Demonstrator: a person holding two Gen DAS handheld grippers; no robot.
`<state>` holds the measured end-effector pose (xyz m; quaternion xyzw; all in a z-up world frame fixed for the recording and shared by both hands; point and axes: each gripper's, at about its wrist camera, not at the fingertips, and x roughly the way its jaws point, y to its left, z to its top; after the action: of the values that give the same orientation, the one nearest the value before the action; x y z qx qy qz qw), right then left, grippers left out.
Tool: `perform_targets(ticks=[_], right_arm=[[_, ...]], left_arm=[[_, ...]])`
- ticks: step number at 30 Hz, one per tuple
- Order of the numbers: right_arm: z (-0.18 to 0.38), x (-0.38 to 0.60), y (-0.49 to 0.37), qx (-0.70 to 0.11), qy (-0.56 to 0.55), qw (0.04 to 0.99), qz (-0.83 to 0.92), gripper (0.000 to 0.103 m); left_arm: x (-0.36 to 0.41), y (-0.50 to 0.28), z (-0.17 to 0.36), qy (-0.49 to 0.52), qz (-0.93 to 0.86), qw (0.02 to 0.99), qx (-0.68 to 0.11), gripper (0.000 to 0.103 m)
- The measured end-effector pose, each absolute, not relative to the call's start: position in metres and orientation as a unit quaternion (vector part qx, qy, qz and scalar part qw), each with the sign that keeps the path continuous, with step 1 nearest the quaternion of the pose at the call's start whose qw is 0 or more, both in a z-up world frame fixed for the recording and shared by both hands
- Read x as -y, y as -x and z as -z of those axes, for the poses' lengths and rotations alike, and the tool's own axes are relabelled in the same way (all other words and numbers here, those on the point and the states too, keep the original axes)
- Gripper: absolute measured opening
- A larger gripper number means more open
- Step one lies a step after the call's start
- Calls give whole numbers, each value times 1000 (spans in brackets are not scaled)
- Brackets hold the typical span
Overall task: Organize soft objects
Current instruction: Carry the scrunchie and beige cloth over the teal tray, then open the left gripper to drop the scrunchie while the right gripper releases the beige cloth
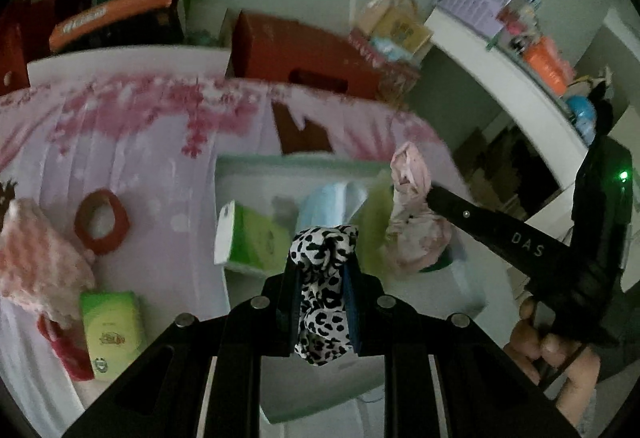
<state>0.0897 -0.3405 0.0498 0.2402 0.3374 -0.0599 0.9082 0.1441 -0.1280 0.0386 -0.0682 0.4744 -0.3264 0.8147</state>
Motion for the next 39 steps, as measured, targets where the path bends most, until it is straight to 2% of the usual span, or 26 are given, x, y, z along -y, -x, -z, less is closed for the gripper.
perform_targets(ticks=[6, 21, 24, 28, 39], right_arm=[[-14, 336, -107, -392, -228, 888, 78, 5], [12, 340, -118, -422, -229, 873, 87, 5], [10, 339, -119, -422, -228, 873, 87, 7], [4, 336, -117, -420, -222, 876, 87, 9], [-19, 330, -110, -406, -195, 888, 94, 11]], left_arm=[[138, -156, -5, 61, 307, 796, -518, 20], [141, -168, 2, 59, 305, 794, -522, 22], [142, -166, -2, 55, 309, 792, -524, 29], [142, -163, -9, 47, 305, 794, -524, 52], [120, -156, -50, 55, 300, 823, -479, 63]])
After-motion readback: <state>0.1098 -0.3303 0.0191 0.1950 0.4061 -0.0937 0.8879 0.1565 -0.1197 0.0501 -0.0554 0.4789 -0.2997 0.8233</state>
